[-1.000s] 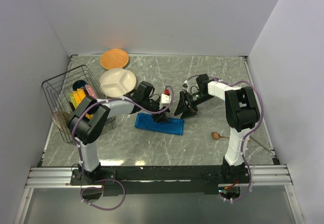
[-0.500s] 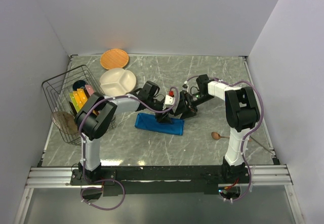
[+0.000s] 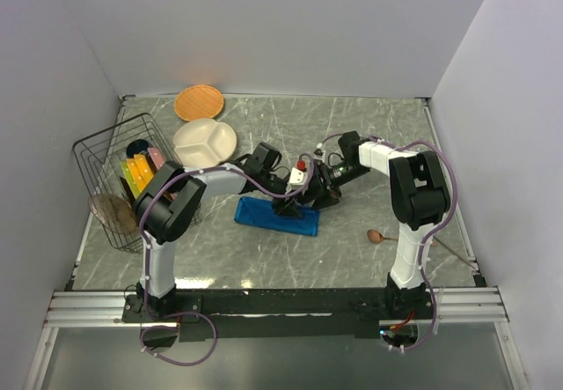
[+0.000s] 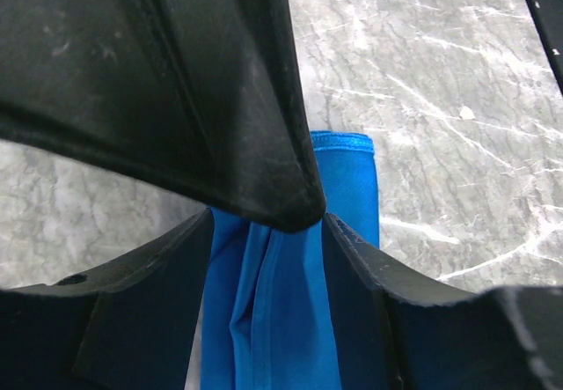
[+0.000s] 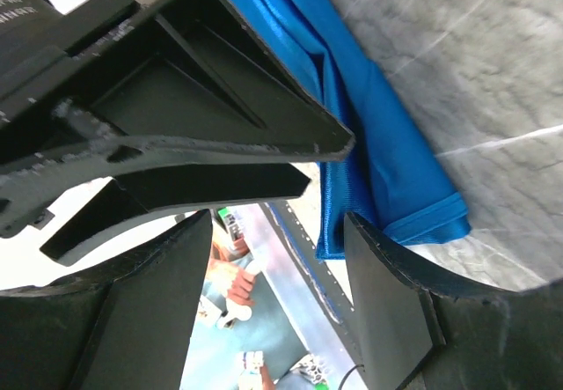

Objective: Fold the napkin into a case and place the utensils inside
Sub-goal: Pick up the top corner of the smaller rectangle folded napkin from the center of the board.

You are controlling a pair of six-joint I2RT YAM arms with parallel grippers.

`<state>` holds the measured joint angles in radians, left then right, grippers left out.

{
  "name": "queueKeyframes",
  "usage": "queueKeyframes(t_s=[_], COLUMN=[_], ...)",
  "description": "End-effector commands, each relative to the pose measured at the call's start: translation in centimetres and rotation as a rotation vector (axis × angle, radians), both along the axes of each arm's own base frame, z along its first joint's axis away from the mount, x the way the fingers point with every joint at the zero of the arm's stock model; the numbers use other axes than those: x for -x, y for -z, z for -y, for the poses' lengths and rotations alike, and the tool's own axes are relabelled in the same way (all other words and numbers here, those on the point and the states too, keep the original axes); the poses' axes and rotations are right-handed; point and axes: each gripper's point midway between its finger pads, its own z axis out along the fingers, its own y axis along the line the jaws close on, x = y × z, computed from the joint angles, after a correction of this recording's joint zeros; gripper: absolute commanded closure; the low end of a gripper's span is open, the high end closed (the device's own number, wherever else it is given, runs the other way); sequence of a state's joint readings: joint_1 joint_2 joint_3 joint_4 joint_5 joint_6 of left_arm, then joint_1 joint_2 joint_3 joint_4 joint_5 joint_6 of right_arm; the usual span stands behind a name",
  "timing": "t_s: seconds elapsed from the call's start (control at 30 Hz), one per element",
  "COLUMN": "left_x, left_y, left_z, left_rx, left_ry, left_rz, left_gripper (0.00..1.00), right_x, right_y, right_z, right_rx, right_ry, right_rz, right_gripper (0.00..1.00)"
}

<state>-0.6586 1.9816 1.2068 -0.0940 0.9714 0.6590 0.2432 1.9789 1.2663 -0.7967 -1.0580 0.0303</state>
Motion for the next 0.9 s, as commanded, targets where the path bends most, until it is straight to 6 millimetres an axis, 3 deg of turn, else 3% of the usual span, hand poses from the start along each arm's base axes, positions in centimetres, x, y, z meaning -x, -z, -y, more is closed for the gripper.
queueKeyframes(t_s=[0.0, 0.13, 0.3, 0.47, 0.63, 0.87], left_x=[0.4, 0.7, 0.8, 0.9, 0.7, 0.6], left_y=[-1.3, -1.0, -0.9, -1.3, -1.8, -2.0], left_z=[1.4, 1.4, 1.3, 1.2, 1.1, 1.1], left_rx=[0.070, 0.064, 0.057, 0.064, 0.071, 0.067], left_ry=[0.074, 0.087, 0.093, 0.090, 0.071, 0.069], left_rz=[0.032, 0.032, 0.035, 0.051, 0.076, 0.075], left_gripper=[0.44, 0.49, 0.66, 0.76, 0.79, 0.76], right_x=[0.1, 0.1, -0.1, -1.6, -2.5, -1.9], right_y=[-2.3, -2.5, -2.5, -3.1, -2.9, -1.1], right_z=[-0.6, -0.7, -0.6, 0.2, 1.2, 1.7], right_rx=[-0.049, -0.063, -0.059, -0.061, -0.018, 0.039], right_ry=[-0.027, -0.040, -0.036, 0.024, 0.077, 0.087], right_rz=[0.045, 0.064, 0.062, 0.064, 0.071, 0.000], right_gripper=[0.31, 0.31, 0.30, 0.27, 0.31, 0.41])
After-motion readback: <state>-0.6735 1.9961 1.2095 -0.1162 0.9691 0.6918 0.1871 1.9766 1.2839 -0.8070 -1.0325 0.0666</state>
